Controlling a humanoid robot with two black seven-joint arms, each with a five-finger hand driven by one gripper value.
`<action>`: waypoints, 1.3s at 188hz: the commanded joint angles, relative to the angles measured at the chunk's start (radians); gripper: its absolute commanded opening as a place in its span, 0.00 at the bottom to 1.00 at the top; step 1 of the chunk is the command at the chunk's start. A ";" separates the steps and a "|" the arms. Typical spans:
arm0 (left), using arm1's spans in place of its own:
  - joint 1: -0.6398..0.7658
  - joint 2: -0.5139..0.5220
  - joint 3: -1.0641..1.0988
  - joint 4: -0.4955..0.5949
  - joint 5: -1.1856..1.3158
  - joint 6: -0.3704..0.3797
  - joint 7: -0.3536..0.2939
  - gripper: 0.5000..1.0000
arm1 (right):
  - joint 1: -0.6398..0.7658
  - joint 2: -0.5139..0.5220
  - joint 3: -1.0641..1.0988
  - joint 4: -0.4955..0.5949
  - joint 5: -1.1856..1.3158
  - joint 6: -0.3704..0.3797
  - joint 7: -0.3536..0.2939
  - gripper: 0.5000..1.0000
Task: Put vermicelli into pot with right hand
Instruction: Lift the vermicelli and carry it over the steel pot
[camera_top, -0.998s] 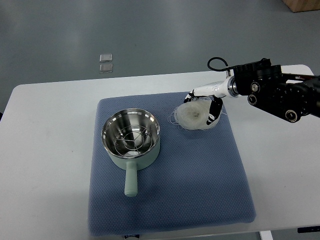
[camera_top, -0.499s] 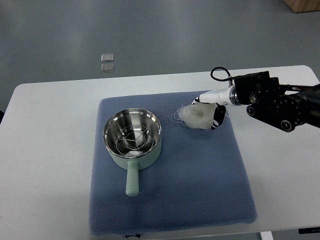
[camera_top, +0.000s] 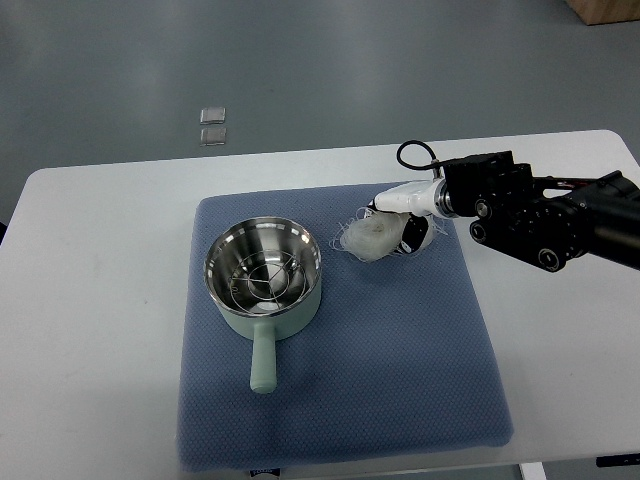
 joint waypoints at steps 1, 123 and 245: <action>0.001 0.000 0.000 0.001 0.000 0.000 0.000 1.00 | 0.025 -0.022 0.013 0.006 0.005 -0.029 0.001 0.00; -0.001 0.000 0.000 -0.001 0.000 0.000 0.000 1.00 | 0.135 -0.079 0.151 0.269 0.074 -0.040 0.036 0.00; -0.001 0.000 -0.002 -0.005 0.000 0.000 0.000 1.00 | 0.046 -0.036 0.156 0.416 0.071 0.009 0.121 0.00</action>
